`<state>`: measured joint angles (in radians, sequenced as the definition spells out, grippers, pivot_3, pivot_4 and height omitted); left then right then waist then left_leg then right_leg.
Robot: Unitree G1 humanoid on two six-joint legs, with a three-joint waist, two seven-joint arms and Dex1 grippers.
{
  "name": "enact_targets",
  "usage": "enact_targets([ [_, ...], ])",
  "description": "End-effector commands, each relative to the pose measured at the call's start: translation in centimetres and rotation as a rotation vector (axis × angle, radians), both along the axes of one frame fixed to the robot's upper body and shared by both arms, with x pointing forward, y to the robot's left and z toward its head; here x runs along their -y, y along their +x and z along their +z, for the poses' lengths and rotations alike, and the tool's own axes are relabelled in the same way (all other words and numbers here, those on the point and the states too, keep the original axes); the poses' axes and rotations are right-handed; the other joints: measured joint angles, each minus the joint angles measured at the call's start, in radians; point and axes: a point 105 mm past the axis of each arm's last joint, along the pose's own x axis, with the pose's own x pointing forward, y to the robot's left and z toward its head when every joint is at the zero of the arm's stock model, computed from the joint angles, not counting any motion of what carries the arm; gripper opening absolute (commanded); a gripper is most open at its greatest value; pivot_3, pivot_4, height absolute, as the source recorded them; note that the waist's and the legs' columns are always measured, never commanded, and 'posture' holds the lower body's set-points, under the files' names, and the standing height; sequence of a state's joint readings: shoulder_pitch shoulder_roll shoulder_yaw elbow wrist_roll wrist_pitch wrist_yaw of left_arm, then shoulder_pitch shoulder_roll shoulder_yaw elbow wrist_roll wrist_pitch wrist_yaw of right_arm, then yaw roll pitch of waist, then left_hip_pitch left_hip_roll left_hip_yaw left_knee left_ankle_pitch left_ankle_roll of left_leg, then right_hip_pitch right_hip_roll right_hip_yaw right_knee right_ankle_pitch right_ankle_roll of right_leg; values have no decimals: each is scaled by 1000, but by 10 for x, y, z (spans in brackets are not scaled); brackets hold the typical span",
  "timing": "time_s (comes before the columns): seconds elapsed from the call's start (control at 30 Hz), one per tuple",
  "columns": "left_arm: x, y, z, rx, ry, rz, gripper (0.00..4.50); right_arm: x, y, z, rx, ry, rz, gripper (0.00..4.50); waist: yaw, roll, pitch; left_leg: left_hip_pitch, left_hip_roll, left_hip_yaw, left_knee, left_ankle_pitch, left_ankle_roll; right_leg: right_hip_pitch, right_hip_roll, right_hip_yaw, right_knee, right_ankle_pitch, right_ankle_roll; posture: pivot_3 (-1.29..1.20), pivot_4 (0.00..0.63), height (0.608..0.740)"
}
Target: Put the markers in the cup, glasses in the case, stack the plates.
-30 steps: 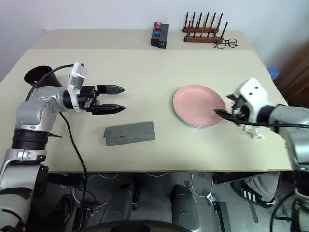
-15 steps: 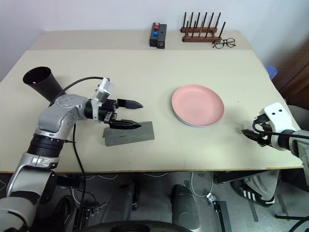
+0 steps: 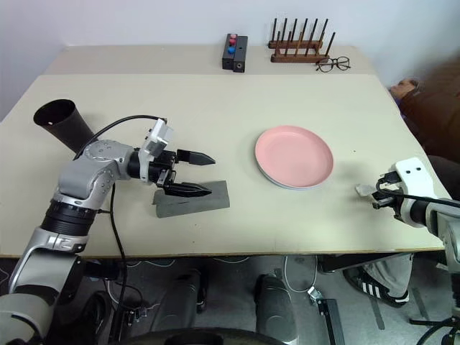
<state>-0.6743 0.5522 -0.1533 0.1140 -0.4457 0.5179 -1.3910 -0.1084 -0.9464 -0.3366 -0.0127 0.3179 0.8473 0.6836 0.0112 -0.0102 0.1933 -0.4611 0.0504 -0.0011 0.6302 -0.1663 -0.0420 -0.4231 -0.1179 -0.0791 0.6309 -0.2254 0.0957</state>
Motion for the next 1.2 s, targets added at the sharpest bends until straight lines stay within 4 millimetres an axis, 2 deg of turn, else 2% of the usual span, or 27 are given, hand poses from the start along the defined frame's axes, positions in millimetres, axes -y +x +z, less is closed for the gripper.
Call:
enact_targets([
  [0.03,-7,7,9,55,-18,49,4500,-33,13,42,145,50,132,58,-1,0,0,0,0,0,0,0,0,0,0,0,0,0,0,0,150,740],
  [0.17,-21,35,15,166,-43,223,4500,-68,26,76,269,69,244,58,1,0,0,0,0,0,0,0,0,0,0,0,0,0,0,0,150,740],
  [0.27,-30,44,15,198,-55,303,4500,-95,36,93,371,92,329,58,3,-1,0,0,0,0,0,0,0,0,0,0,0,0,0,0,150,740],
  [0.33,-34,43,13,189,-59,314,4500,-118,41,93,399,164,383,58,3,-1,0,-1,0,-1,0,0,0,0,0,0,-1,0,0,0,150,740],
  [0.37,-36,42,12,185,-62,316,4500,-130,44,86,388,205,399,58,2,-1,0,-1,0,-1,0,0,0,0,0,0,-1,0,0,0,150,740],
  [0.47,-40,34,9,161,-67,306,4500,-158,44,57,302,241,461,928,1,-1,0,-1,0,-1,0,0,0,0,0,0,0,1,2,0,150,740],
  [0.5,-42,31,9,156,-67,305,4500,-161,45,50,284,241,463,1404,1,0,0,-1,0,0,-1,0,0,0,0,0,0,1,2,0,150,740],
  [0.63,-54,25,9,148,-60,338,4500,-139,54,31,236,148,413,3461,3,0,0,-1,0,0,0,0,0,0,0,0,0,1,1,0,150,740],
  [0.7,-60,23,8,150,-54,355,4500,-130,57,34,251,80,427,4429,3,0,0,-1,0,0,0,0,0,0,0,0,0,0,0,0,150,740],
  [0.73,-62,22,8,150,-53,357,4500,-129,58,41,279,56,450,4429,2,0,0,-1,0,0,0,0,0,0,0,0,0,0,0,0,150,740],
  [0.87,-70,16,14,143,-84,348,4500,-131,62,89,423,180,474,4429,-5,0,1,0,0,0,-1,0,0,-1,0,0,0,0,0,0,150,740],
  [0.97,-80,13,20,147,-107,344,4500,-146,46,117,505,311,600,4429,-5,0,1,0,0,0,-2,0,0,-1,0,0,0,1,1,0,150,740],
  [1.0,-83,12,21,147,-113,347,4500,-152,37,119,513,334,662,4429,-3,0,1,0,0,0,-2,0,0,-1,0,0,0,1,2,0,150,740],
  [1.07,-93,8,24,134,-133,342,4500,-163,14,106,456,310,802,4429,3,0,0,0,0,0,-3,0,0,-1,0,0,0,1,3,0,150,740],
  [1.13,-99,5,25,105,-159,349,4500,-156,-4,94,444,315,882,4429,10,0,0,-1,0,-1,-4,0,0,-1,0,-1,-1,0,3,0,150,740],
  [1.2,-110,-1,24,75,-182,357,4500,-150,-12,96,487,349,908,4429,6,0,0,-1,0,0,-2,0,0,1,0,-1,-2,-1,1,0,150,740],
])
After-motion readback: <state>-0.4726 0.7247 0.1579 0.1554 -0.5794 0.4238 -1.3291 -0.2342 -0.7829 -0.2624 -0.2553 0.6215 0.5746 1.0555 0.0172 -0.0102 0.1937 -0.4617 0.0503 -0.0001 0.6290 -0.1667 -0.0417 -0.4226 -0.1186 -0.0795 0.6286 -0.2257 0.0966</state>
